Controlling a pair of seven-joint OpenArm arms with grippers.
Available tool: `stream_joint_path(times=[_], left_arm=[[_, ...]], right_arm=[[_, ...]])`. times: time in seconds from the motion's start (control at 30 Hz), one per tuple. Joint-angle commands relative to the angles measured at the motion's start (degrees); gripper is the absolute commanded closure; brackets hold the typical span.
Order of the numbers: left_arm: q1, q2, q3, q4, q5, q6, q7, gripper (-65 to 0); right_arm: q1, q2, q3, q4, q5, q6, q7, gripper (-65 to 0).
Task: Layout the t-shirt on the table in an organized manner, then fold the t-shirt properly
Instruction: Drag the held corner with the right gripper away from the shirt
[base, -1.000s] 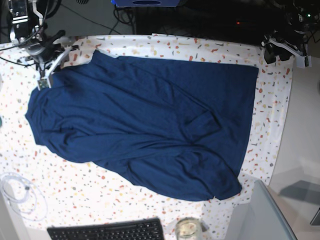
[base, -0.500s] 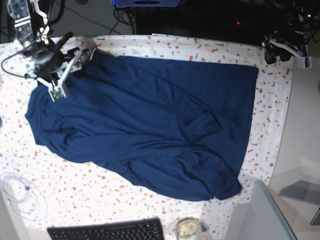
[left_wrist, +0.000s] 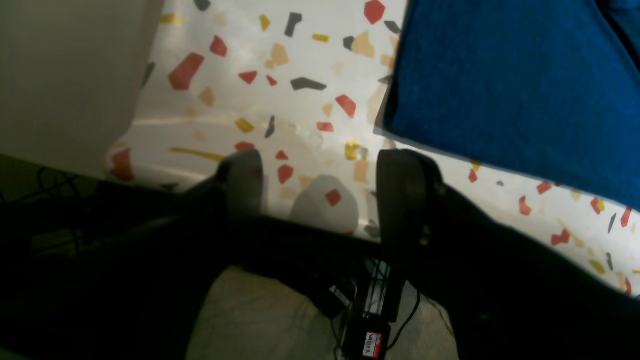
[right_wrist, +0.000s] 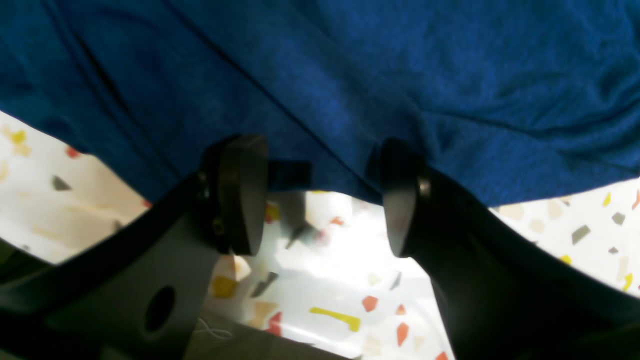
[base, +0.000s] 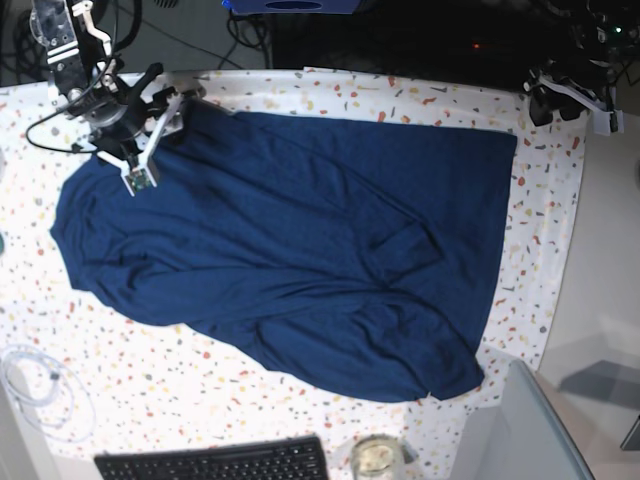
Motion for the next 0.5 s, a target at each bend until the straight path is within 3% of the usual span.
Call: stream_joint_path(times=[0.0,0.1,0.2,0.27,0.47], left_arm=[[0.21,-0.86,-0.39,0.82,-0.94,-0.36,-1.08,-34.1],[0.21,-0.86,-0.39,0.82,-0.94,-0.36,-1.08,-34.1],[0.3,-0.95,-0.39,0.82,-0.94,-0.36,-1.08,-34.1],[0.39,-0.95,-0.39,0.82,-0.94,-0.36,-1.08,-34.1],[0.39,-0.95,-0.39,0.82,-0.94,-0.36,-1.08,-34.1]], right_arm=[[1.01,0.45,0.47,0.66,0.18,-0.12,0.95,-32.6],[1.81,0.8,0.65,-1.01,0.09,-0.12,0.95,-28.5],[2.24,1.33,1.18,-2.42,0.09,-0.12,0.77,-8.1],[1.89,1.77,1.97,-2.68,0.09,-0.12,0.77,0.0],[-1.18,2.04,6.01,-2.33,0.09,-0.12,0.77,0.0]])
